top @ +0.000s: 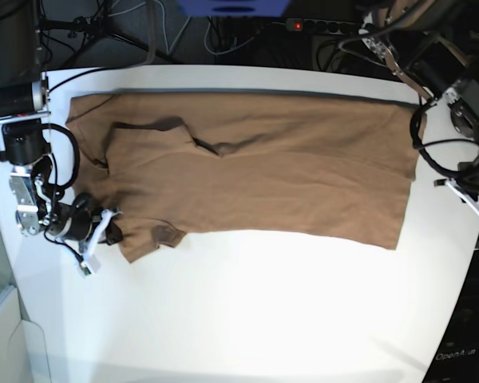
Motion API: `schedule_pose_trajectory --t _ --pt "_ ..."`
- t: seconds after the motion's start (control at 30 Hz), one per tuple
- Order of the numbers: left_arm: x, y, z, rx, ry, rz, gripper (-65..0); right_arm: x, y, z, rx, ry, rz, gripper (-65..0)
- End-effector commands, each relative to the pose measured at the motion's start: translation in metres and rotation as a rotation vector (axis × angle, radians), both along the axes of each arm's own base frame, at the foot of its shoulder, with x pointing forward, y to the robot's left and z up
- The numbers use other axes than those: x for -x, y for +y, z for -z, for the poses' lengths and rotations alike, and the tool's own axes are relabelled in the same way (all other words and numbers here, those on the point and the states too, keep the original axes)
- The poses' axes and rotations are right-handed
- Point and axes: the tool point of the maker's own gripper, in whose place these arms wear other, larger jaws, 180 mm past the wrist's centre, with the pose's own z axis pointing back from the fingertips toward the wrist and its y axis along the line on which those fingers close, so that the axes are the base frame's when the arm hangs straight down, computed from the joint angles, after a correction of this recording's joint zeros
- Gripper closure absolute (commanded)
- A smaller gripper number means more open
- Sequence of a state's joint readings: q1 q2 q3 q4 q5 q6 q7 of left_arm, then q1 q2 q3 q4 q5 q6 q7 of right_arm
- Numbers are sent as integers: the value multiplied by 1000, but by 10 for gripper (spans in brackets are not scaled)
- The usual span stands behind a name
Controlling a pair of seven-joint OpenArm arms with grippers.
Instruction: Fold the T-shirt properly
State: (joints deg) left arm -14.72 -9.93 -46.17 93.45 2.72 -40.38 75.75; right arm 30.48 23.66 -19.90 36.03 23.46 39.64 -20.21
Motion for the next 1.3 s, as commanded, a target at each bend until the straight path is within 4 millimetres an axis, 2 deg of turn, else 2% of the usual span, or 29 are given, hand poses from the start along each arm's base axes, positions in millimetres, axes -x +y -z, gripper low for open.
schedule_pose_trajectory --t 0.0,0.13,0.17,0.23,0.33,0.4,0.53,0.7,0.9,1.03,1.17,1.27 --pt "-17 7 -14 4 -44 0 -71 -13 -4 -16 2 -43 -3 -7" --pt "-40 3 2 92 -47 16 -79 -13 -4 -17 3 -43 -4 -7" --pt "-45 0 2 101 -63 22 -107 -13 -4 -17 3 -43 -4 -7" --pt "-52 -3 1 113 -89 28 -202 -13 -4 -17 3 -43 -4 -7" --pt "-62 -13 2 135 -134 41 -386 -13 -3 -17 4 -43 -5 -7" --pt "-66 -18 2 143 -165 47 -456 -13 -3 -17 4 -43 -5 -7" --pt "-82 -32 18 212 -222 66 -437 -15 -3 -19 4 -47 -6 -7" --pt "-115 -69 42 322 -242 144 -432 -15 -3 -19 4 -47 -6 -7" --pt "-135 -77 43 395 -294 138 -432 -14 -3 -18 4 -44 -5 -7" --pt "-136 -74 40 393 -300 132 -432 -14 -5 -18 7 -44 -4 -7" --pt "-128 -49 40 396 -319 67 -432 -14 -6 -18 8 -44 -3 -7" --pt "-125 -40 39 403 -330 34 -432 -15 -6 -19 8 -46 -3 -7"
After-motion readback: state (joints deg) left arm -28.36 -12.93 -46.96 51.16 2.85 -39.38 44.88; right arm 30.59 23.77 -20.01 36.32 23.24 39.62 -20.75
